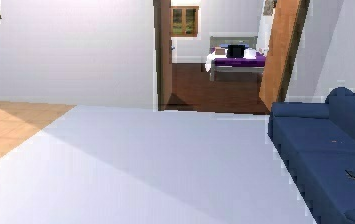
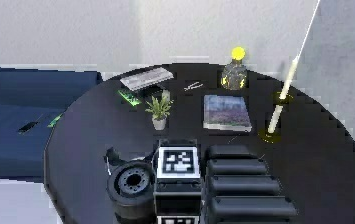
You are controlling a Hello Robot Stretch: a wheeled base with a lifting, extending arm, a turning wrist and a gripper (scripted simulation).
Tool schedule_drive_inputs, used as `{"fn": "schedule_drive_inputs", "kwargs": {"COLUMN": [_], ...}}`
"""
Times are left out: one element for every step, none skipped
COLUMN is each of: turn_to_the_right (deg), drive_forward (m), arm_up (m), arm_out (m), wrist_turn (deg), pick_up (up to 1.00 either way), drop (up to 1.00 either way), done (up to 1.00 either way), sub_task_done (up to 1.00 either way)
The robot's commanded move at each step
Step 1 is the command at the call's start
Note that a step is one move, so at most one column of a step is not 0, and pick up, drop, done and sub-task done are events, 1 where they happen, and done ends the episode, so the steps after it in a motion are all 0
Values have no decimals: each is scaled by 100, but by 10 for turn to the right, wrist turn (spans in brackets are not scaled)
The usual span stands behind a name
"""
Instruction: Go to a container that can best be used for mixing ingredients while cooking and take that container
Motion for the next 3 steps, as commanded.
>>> {"fn": "schedule_drive_inputs", "kwargs": {"turn_to_the_right": [0,0,0], "drive_forward": [0,0,0], "arm_up": [-26,0,10], "arm_out": [0,0,0], "wrist_turn": [0,0,0], "pick_up": [0,100,0], "drop": [0,0,0], "done": [0,0,0], "sub_task_done": [0,0,0]}}
